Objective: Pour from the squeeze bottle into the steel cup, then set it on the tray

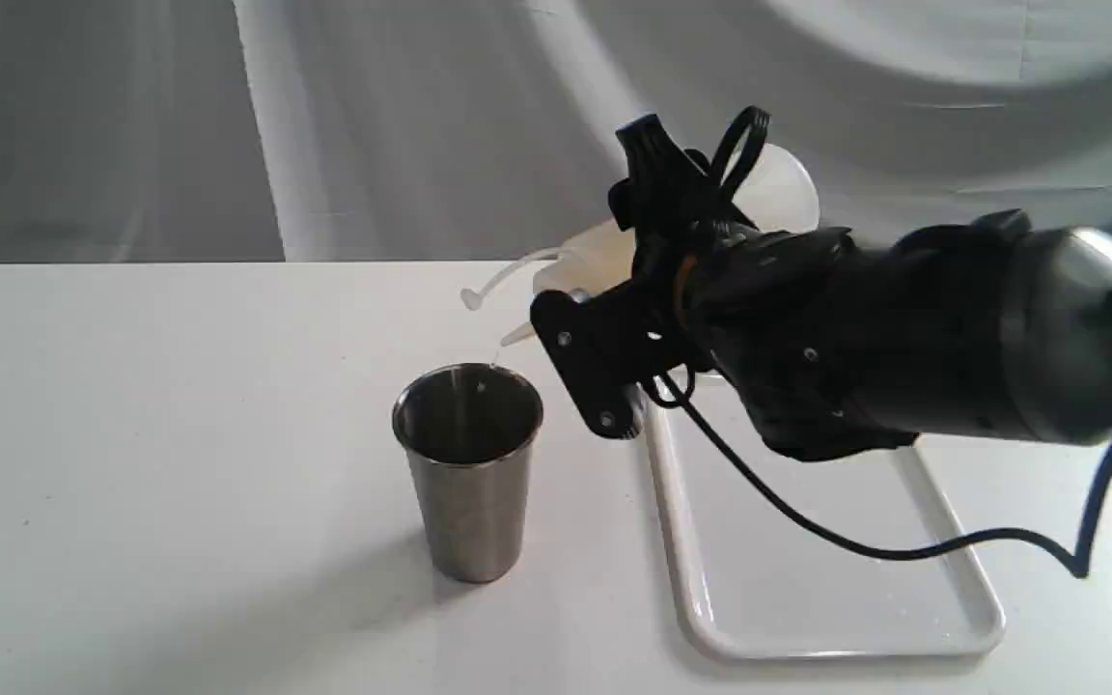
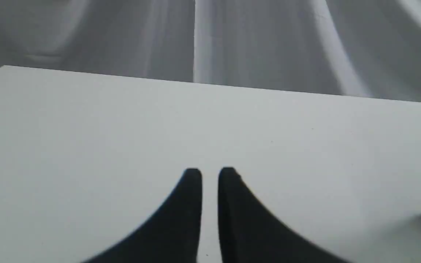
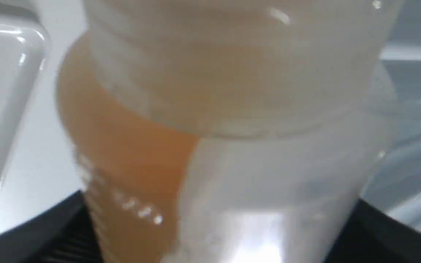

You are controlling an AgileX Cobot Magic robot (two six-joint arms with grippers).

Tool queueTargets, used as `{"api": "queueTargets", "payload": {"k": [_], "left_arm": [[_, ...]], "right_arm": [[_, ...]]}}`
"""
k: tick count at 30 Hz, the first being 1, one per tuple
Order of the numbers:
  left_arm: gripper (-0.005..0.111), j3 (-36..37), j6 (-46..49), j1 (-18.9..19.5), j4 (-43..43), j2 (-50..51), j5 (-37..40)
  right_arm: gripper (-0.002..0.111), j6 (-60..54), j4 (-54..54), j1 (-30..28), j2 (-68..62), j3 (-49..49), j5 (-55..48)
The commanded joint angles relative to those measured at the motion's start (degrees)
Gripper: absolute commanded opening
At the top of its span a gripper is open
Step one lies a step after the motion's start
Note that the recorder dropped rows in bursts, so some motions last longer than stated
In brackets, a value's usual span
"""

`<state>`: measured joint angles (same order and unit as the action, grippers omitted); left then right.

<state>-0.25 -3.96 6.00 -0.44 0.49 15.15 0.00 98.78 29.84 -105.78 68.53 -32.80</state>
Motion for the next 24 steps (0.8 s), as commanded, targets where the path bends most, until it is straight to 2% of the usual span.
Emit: {"api": "queueTargets", "payload": {"k": [1,10,24], "left_arm": [[0.008,0.3,-0.1,-0.3,-0.2,0.1,0.1],[0.008,0.3,-0.1,-0.3,-0.2,0.1,0.1],[0.008,0.3,-0.1,-0.3,-0.2,0.1,0.1]], "right_arm": [[0.000,0.0,1.2,0.4,-1.2,4.0,-2.7],[0.000,-3.6,1.2,0.4,-2.6,5.5,-1.8],[0.000,-17.7,1.2,0.6,-2.6,5.5,-2.0]]}}
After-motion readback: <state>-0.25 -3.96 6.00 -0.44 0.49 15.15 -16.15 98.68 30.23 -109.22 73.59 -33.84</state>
